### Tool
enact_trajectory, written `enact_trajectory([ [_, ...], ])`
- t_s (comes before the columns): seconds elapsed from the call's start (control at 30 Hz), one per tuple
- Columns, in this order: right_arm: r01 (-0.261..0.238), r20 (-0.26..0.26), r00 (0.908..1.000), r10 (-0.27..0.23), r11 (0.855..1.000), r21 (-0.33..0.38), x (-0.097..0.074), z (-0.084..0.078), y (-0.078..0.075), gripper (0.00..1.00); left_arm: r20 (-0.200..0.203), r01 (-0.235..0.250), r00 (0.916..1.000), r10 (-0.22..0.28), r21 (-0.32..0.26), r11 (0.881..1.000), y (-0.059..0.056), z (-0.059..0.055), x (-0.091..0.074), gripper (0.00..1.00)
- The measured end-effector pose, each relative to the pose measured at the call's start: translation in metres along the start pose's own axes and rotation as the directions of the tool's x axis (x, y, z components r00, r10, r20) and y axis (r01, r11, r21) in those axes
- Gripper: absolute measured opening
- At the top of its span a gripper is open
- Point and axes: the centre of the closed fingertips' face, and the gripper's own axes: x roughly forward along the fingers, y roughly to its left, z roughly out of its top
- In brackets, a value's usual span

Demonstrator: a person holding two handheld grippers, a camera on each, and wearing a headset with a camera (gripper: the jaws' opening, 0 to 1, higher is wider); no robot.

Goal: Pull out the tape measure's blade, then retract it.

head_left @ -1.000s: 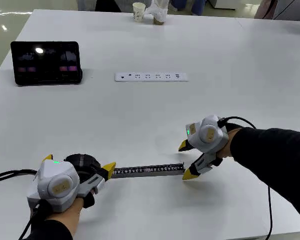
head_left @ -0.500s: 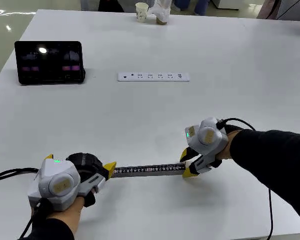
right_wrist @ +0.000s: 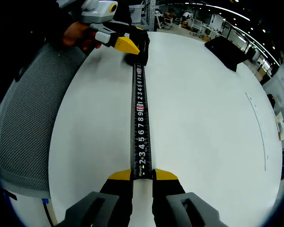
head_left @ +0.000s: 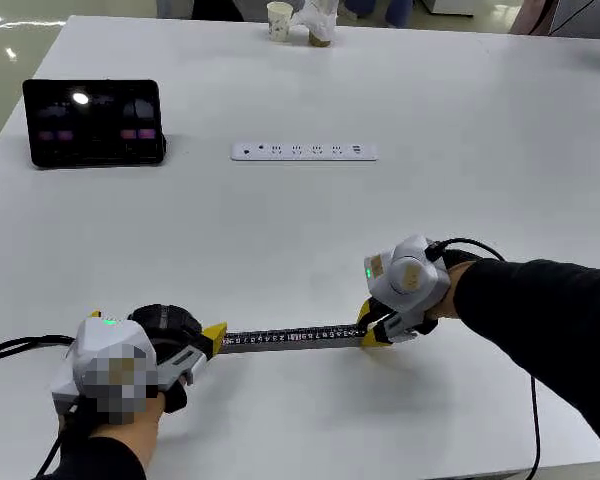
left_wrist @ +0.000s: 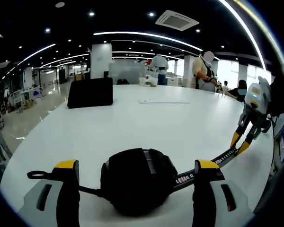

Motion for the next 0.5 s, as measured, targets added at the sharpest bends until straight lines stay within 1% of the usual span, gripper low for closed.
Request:
enact_trajectory([
  [0.2, 0.006, 0.001, 1.0, -0.006, 1.0, -0.004, 0.0003, -0.0003, 0.0008, 0.11, -0.009, 0.001, 1.0, -0.001, 0.004, 1.0, 0.0, -0.0021, 0.001, 0.92],
  [0.27, 0.006, 0.0, 1.0, -0.006, 1.0, 0.012, 0.0006, -0.0002, 0.0009, 0.11, -0.013, 0.001, 0.9999, -0.001, -0.001, 1.0, 0.0003, -0.0028, 0.0009, 0.89],
  [0.33, 0.01, -0.011, 0.9999, -0.01, 1.0, 0.016, 0.0009, 0.0005, 0.0015, 0.11, -0.022, -0.004, 0.9997, 0.004, -0.009, 1.0, 0.0017, -0.0041, 0.0013, 0.86],
  [0.4, 0.013, -0.025, 0.9996, -0.013, 1.0, 0.003, 0.0014, 0.0009, 0.0022, 0.12, -0.029, -0.008, 0.9995, 0.007, -0.022, 1.0, 0.003, -0.0055, 0.002, 0.83],
  [0.5, 0.014, -0.03, 0.9995, -0.013, 1.0, 0.013, 0.0013, 0.0003, 0.0011, 0.12, -0.041, -0.003, 0.9991, 0.002, -0.032, 0.999, 0.0019, -0.0078, 0.0015, 0.78],
])
